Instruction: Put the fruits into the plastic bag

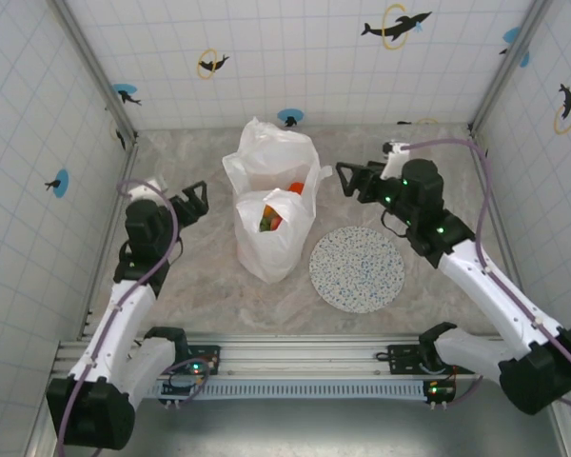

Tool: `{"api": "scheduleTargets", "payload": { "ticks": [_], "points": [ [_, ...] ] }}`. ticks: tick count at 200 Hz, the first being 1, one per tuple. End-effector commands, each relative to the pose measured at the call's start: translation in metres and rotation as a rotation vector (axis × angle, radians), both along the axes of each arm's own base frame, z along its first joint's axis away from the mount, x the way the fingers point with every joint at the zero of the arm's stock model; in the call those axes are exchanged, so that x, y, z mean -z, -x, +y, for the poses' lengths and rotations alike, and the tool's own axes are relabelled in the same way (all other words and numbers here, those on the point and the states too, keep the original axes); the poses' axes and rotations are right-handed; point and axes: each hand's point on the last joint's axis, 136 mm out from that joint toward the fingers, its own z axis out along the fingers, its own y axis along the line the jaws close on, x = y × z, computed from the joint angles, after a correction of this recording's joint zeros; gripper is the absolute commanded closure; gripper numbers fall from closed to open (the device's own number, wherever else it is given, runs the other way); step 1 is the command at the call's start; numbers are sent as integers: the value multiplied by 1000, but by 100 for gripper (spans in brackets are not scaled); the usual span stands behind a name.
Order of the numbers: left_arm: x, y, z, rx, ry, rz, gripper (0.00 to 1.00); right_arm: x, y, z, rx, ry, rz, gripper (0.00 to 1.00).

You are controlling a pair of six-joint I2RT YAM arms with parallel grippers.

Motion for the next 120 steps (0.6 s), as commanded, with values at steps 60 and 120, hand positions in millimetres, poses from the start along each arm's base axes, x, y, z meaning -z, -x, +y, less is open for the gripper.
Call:
{"api": "scheduleTargets", "payload": {
  "ticks": [60,120],
  "points": [
    [100,23,90,-402,-433,52,2,178,1,-157,550,448,111,0],
    [133,21,69,-208,-590,27,2,233,27,-182,586,552,53,0]
  ]
}}
